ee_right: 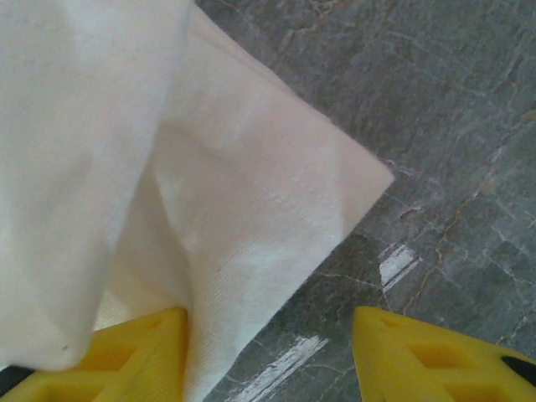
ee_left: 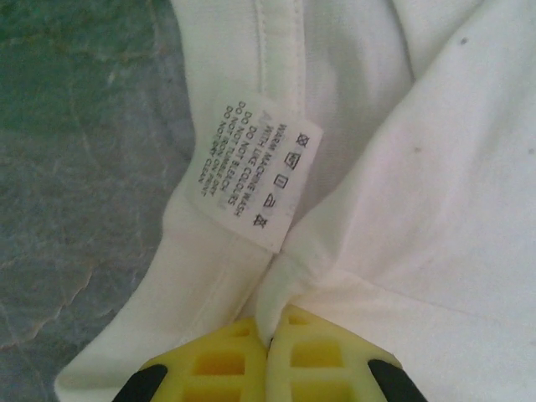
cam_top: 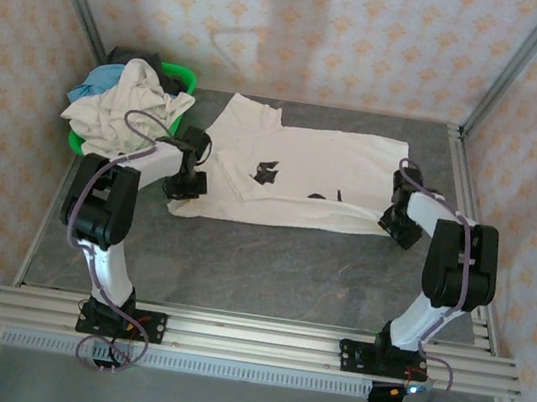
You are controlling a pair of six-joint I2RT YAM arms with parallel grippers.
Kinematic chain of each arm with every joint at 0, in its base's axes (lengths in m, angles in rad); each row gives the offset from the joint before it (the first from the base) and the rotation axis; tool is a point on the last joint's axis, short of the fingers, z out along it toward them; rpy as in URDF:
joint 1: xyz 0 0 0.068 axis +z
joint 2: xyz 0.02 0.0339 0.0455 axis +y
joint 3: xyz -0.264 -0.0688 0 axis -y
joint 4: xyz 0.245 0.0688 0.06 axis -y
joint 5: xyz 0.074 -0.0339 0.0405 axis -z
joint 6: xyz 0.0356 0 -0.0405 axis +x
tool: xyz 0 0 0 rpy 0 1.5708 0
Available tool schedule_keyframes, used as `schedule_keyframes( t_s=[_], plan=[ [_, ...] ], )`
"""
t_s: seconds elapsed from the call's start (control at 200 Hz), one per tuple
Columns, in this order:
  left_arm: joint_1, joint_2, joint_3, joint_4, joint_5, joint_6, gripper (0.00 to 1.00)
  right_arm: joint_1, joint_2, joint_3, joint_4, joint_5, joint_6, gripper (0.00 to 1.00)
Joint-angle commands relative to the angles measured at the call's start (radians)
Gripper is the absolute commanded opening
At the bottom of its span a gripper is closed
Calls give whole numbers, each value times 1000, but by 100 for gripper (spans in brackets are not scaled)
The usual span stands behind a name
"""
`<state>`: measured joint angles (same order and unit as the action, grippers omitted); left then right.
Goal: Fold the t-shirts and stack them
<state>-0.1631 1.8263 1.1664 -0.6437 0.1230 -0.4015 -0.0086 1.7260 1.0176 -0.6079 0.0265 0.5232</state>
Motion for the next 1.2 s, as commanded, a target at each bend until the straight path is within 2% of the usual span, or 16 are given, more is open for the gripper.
schedule_keyframes(
  t_s=[0.0, 0.145, 0.27, 0.36, 0.435, 0.47, 0.54, 0.586, 0.651, 0.731, 0.891, 0.956, 1.071, 1.121, 1.196],
  plan=[
    [11, -88, -69, -11, 2, -11, 0, -13, -22, -25, -24, 26, 10, 53],
    [12, -195, -167, -25, 10, -30, 0, -13, -65, -117, 11, -32, 20, 47],
    [11, -287, -248, -48, 5, -50, 0, 4, -162, -218, 4, -92, 50, 43],
    [12, -345, -291, -70, -25, -74, 0, 61, -286, -272, -60, -42, 80, 44],
    [13, -374, -292, -93, -78, -92, 0, 68, -399, -282, -135, -1, 91, 44],
    [15, -378, -277, -104, -99, -98, 6, 68, -447, -275, -157, 24, 88, 45],
    [13, -386, -242, -132, -160, -127, 40, 68, -510, -238, -170, 70, 63, 46],
    [13, -402, -232, -119, -156, -126, 47, 69, -524, -205, -172, 94, 53, 47],
    [13, -422, -208, -116, -160, -127, 55, 68, -510, -162, -158, 97, 35, 48],
    [12, -432, -170, -105, -149, -117, 59, 68, -450, -120, -115, 85, 5, 48],
    [-63, -354, -63, -57, -102, -82, 61, 58, -249, -1, -88, 93, -34, 48],
    [-96, -286, -6, -50, -73, -63, 61, 47, -187, 13, -47, 44, -31, 46],
    [-100, -169, 47, -23, -43, -62, 57, 34, -99, 9, 30, -37, -21, 43],
    [-99, -131, 63, -21, -64, -63, 56, 22, -65, 7, 57, -54, -9, 38],
    [-89, -80, 83, -18, -72, -66, 53, -17, -19, 7, 96, -170, 15, 27]
  ],
)
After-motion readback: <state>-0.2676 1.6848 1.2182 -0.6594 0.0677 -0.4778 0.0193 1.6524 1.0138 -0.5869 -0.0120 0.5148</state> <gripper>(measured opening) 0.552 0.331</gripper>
